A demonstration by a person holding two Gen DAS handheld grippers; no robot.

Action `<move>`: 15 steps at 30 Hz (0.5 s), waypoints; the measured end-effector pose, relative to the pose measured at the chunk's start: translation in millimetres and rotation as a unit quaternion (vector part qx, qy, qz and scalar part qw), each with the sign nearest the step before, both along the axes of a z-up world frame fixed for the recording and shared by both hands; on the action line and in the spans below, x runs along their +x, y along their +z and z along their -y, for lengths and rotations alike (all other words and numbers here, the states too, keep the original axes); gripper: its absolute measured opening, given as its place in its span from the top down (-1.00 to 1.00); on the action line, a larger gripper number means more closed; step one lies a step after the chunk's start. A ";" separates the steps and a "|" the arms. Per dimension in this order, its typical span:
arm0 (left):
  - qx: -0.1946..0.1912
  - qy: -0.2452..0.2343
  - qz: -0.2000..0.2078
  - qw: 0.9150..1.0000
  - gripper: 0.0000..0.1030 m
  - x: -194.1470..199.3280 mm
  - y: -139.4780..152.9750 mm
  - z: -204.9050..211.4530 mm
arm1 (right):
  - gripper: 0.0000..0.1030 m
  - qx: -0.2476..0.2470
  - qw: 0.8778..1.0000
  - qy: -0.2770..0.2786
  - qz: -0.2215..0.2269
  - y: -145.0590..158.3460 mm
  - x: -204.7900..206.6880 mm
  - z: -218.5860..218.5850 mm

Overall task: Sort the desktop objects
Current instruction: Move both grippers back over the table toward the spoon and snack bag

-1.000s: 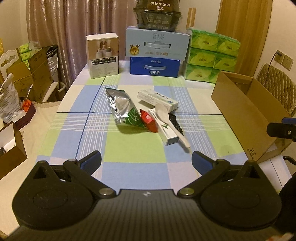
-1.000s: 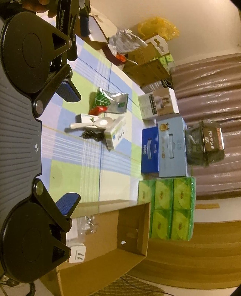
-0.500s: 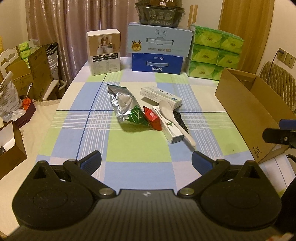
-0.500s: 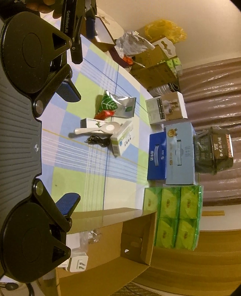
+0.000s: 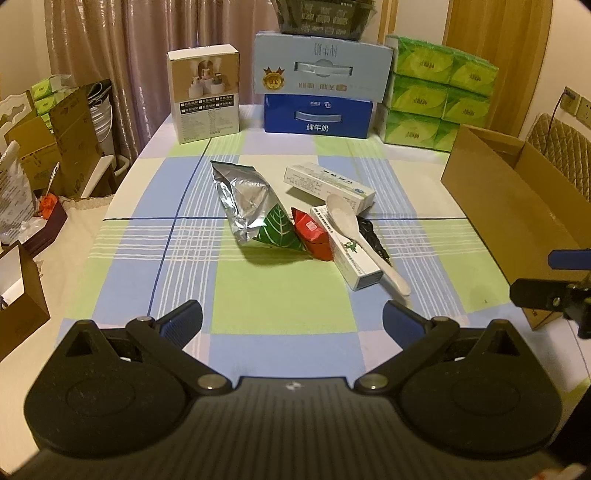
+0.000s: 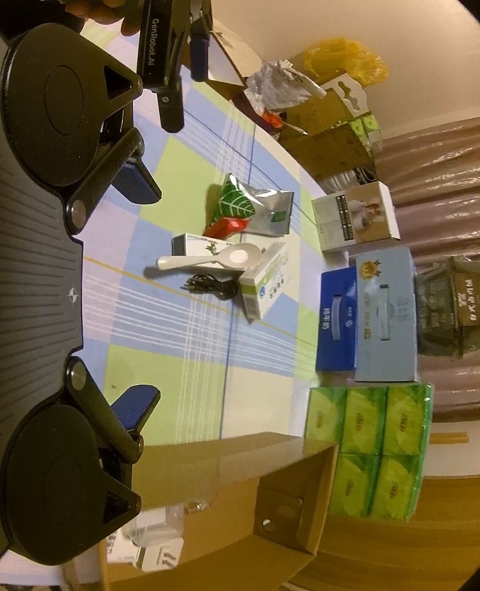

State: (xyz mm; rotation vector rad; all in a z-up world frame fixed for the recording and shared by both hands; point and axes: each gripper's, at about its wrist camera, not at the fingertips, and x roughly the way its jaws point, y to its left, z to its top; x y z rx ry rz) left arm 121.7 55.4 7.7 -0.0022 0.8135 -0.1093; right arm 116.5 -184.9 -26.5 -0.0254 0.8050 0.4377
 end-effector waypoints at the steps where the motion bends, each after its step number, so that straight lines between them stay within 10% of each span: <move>1: 0.001 -0.001 0.000 1.000 -0.98 3.2 -2.3 0.0 | -0.97 0.000 1.000 0.001 -0.002 -3.7 2.6 -1.6; 15: 0.011 -0.003 -0.010 1.000 -0.98 45.3 -37.6 -7.1 | -0.69 0.007 1.000 0.000 -0.020 -46.7 53.4 -15.7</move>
